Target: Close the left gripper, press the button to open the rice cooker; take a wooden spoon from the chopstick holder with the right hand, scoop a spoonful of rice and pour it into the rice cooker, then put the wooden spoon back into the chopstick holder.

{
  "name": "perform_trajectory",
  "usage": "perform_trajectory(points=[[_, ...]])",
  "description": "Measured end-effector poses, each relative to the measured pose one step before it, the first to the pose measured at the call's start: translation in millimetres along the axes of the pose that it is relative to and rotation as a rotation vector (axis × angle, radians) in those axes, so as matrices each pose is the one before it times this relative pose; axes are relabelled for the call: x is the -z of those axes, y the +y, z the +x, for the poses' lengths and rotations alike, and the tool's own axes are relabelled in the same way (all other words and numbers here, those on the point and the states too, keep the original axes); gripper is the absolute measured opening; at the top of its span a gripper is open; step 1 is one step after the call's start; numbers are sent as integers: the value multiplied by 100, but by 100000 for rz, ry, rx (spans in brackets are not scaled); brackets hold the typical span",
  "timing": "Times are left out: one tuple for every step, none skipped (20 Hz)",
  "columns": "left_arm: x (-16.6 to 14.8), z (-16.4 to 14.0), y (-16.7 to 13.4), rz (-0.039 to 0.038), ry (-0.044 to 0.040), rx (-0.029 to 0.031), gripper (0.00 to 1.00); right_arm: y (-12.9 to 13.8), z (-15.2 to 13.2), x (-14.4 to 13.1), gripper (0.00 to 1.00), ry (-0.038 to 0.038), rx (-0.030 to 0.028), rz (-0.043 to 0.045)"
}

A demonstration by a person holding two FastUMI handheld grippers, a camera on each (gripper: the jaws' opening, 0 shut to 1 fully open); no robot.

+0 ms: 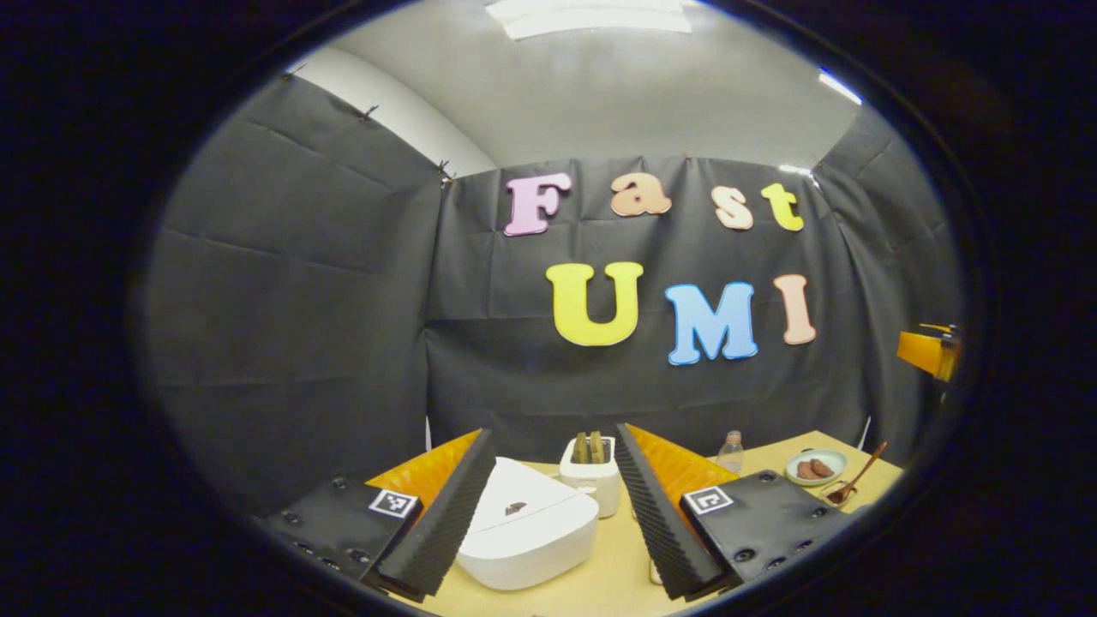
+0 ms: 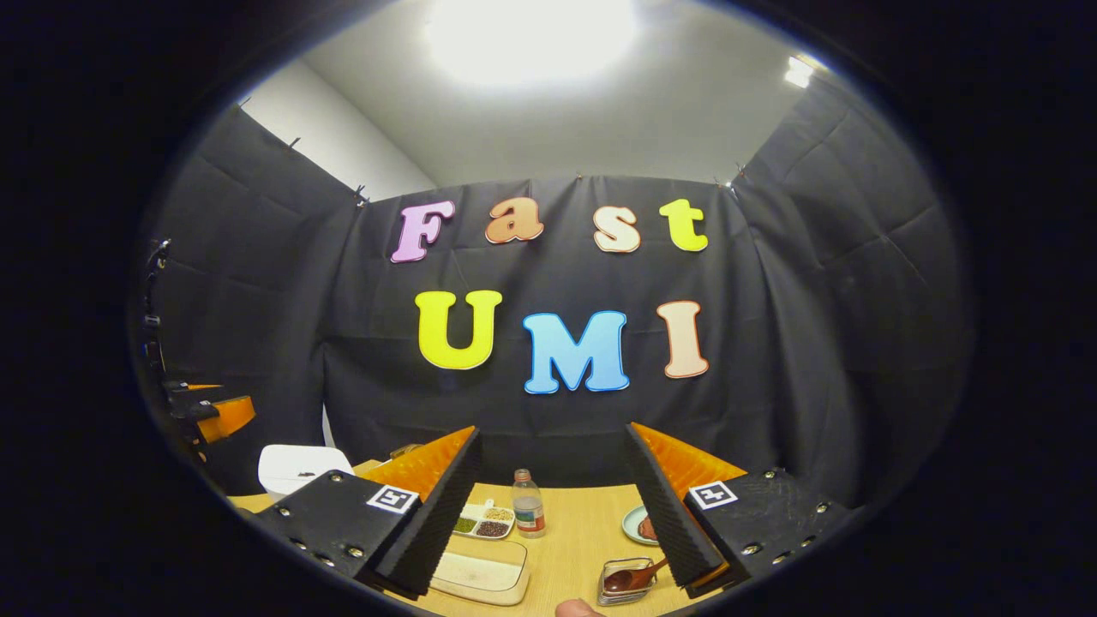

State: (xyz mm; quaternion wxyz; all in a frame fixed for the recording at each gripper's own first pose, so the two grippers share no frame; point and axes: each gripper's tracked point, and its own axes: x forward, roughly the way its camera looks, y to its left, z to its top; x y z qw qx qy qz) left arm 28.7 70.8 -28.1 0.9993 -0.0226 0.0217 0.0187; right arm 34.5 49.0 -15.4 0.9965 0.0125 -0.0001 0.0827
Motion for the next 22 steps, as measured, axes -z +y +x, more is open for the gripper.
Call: perform_trajectory(points=[[-9,-789,-238,-606,-979,-109,95,748,-61,202,99,361,-1482,251],[111,-565,-191,-547,-294,-150,96,475,-13,113,99,295,-1112,-151],[453,-289,-41,-119,1608,-332,96,167,-64,43,99,-135,-584,-180],[501,-189,-77,-249,2159,210,96,201,-9,8,99,-294,-56,-110],[-41,-113,12,-637,485,-133,97,175,172,-27,99,130,-199,23],[-457,-194,106,-531,-594,-139,95,419,162,-10,99,257,-909,99],[-468,-166,233,-1,-1049,-161,96,273,81,-52,99,96,-650,128],[-393,-259,113,478,-1007,-114,96,262,95,-236,99,-138,-679,-90],[-65,-182,146,820,-665,-263,96,137,59,-154,99,-287,-342,-132],[-295,-129,198,627,-617,-124,95,121,249,-115,99,-100,-437,-310],[-140,-30,127,224,-570,-38,95,198,97,95,99,226,-498,-473],[-157,67,84,-84,-309,68,96,286,77,78,99,202,-510,-410],[-25,-170,148,-41,-276,-396,95,313,-2,41,99,1,-512,-406],[-216,-8,221,-217,-472,-501,96,221,7,-100,99,-286,-384,-348],[-114,-18,179,-285,-373,-48,96,191,80,-5,99,-242,-280,-414],[-260,-85,46,-218,-829,76,96,190,64,-17,99,-28,-7,-382],[-244,132,-134,304,-468,378,96,197,19,15,99,-14,-255,-183],[-196,-40,18,748,-478,6,96,174,60,50,99,124,-52,61],[32,56,153,728,-330,139,96,142,-7,59,99,52,-71,99],[219,-39,39,274,79,88,96,159,40,71,99,228,28,34],[-24,-20,-52,-347,94,321,96,102,104,88,99,213,88,26],[24,63,69,-545,-166,178,96,183,9,18,99,132,-14,-69]])
